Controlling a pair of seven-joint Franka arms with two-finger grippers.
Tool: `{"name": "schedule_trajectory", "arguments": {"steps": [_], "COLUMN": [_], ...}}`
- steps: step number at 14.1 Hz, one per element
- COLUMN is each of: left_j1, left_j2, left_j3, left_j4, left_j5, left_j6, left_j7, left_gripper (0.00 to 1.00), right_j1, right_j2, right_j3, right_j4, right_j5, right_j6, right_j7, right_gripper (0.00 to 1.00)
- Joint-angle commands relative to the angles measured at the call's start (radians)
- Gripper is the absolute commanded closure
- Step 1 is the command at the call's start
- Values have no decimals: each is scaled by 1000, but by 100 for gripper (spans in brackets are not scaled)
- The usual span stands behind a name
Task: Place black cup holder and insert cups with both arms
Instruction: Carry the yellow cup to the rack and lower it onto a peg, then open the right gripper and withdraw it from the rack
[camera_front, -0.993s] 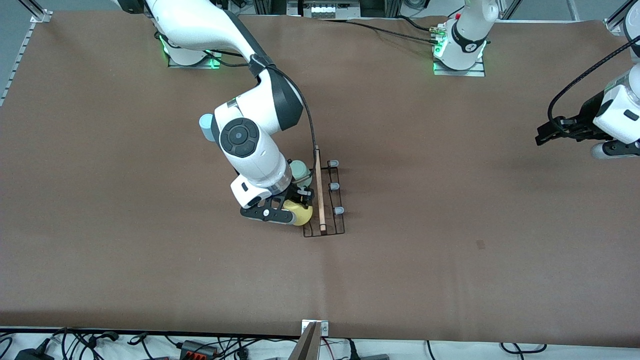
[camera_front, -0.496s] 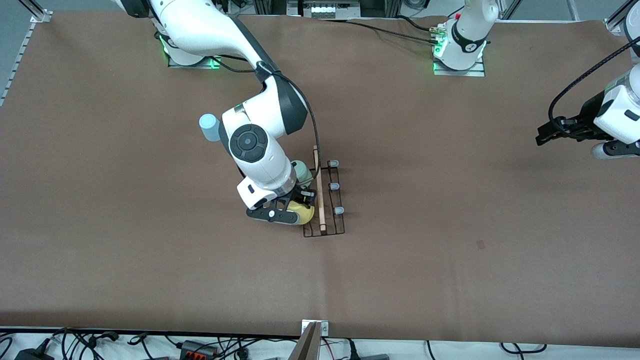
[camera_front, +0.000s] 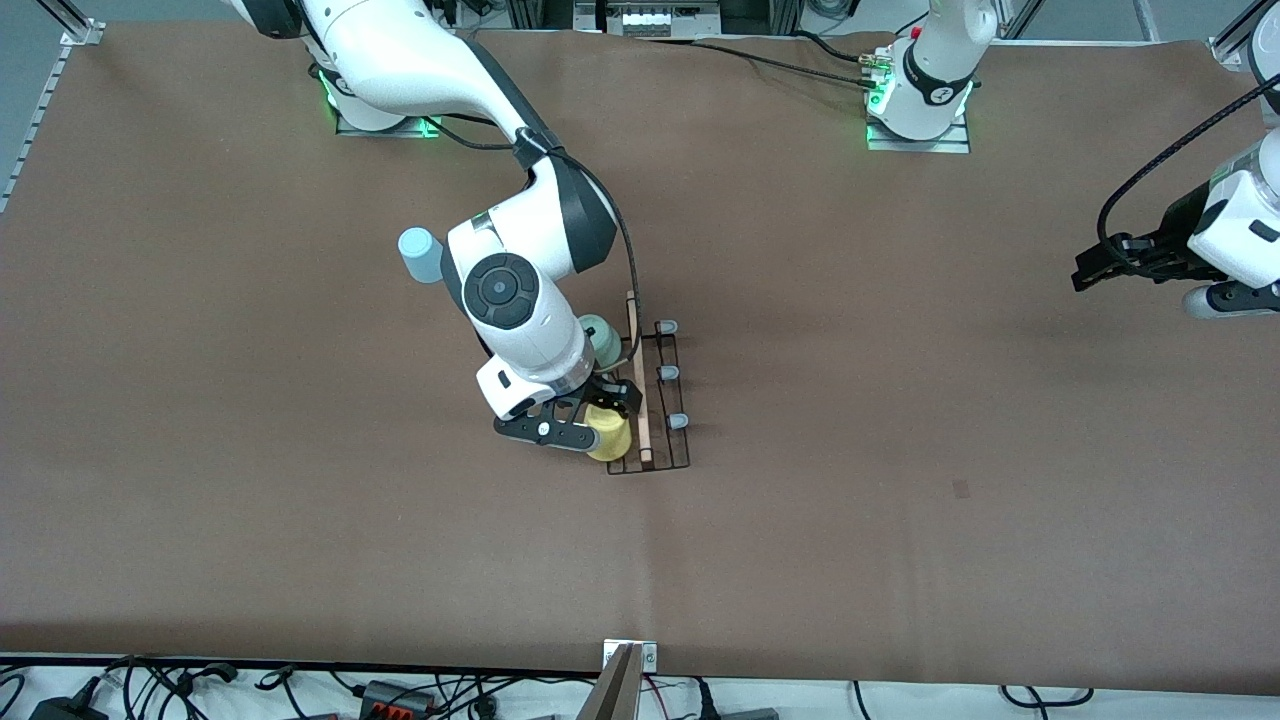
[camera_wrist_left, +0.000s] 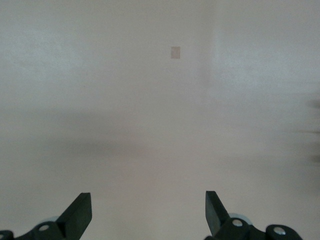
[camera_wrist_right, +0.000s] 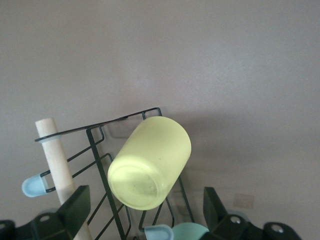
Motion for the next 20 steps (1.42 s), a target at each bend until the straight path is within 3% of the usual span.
{"name": "schedule_trajectory", "arguments": {"steps": [1, 7, 14, 16, 17, 18, 20], "left_j1": [6, 6, 8, 6, 8, 6, 6], "left_j2": [-1, -1, -1, -1, -1, -1, -1], "left_j3": [2, 2, 2, 2, 2, 2, 2], "left_j4": [0, 0, 2, 2, 0, 2, 2], "left_j5": [-33, -33, -33, -33, -33, -33, -33], "left_j6": [-7, -7, -5, -5, -5, -5, -5], "left_j7": [11, 13, 19, 19, 19, 19, 19], "left_gripper": [0, 0, 0, 0, 0, 0, 0], "right_j1": [-8, -94, -242, -289, -299, -327, -510], "right_j2": [-34, -141, -229, -276, -339, -385, -492], "right_j3": [-15, -28, -48, -43, -40, -6, 157], "right_j4": [0, 0, -4, -60, -135, -192, -294], "right_j5": [12, 6, 6, -15, -88, -139, -202], "right_j6": [-72, -290, -387, -376, -347, -322, -315], "right_j7": [7, -122, -271, -324, -352, -363, -372], "right_gripper": [0, 0, 0, 0, 0, 0, 0]}}
